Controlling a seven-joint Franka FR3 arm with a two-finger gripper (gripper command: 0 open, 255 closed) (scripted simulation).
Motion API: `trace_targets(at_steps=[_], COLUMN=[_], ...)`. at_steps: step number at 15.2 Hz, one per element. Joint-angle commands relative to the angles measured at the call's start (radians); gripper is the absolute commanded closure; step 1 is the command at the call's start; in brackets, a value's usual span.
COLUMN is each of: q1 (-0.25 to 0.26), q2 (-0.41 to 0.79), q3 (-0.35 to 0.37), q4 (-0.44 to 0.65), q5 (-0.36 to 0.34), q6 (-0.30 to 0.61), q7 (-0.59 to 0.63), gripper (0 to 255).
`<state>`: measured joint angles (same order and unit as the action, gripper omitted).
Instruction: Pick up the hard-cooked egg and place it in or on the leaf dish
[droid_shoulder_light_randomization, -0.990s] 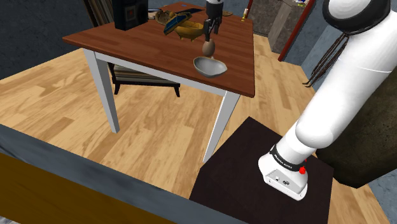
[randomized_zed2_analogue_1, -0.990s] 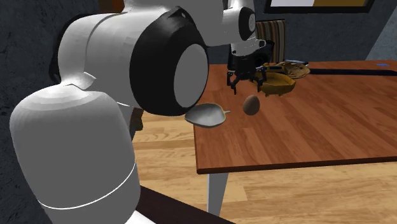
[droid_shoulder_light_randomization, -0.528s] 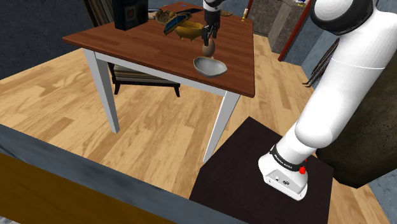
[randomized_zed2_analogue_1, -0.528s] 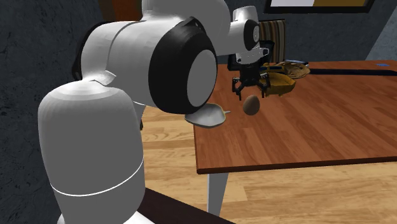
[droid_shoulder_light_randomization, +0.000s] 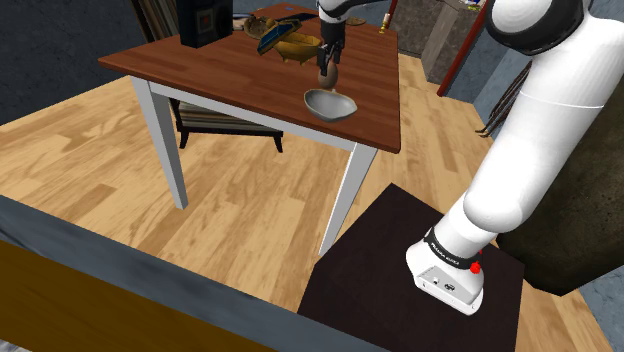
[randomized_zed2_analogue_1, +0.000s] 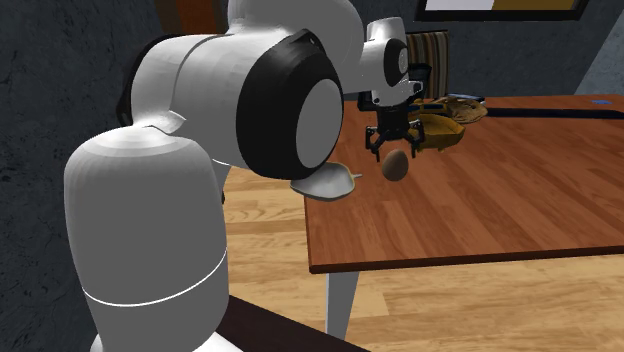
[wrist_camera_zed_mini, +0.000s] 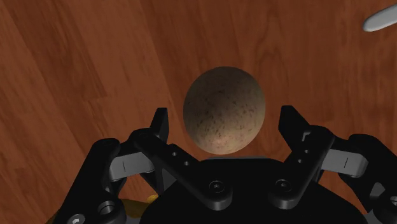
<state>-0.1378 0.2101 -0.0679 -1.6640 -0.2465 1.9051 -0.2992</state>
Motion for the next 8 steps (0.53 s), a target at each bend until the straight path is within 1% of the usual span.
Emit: trace_targets(at_steps=[1, 2, 8], q1=[0.000, 0.000, 0.000], q2=[0.000, 0.000, 0.001], q3=[0.000, 0.000, 0.000], q4=[0.000, 0.000, 0.001], q5=[0.000, 0.000, 0.000], q6=[0.000, 0.000, 0.000], q7=[0.000, 0.000, 0.000], gripper=[0, 255, 255])
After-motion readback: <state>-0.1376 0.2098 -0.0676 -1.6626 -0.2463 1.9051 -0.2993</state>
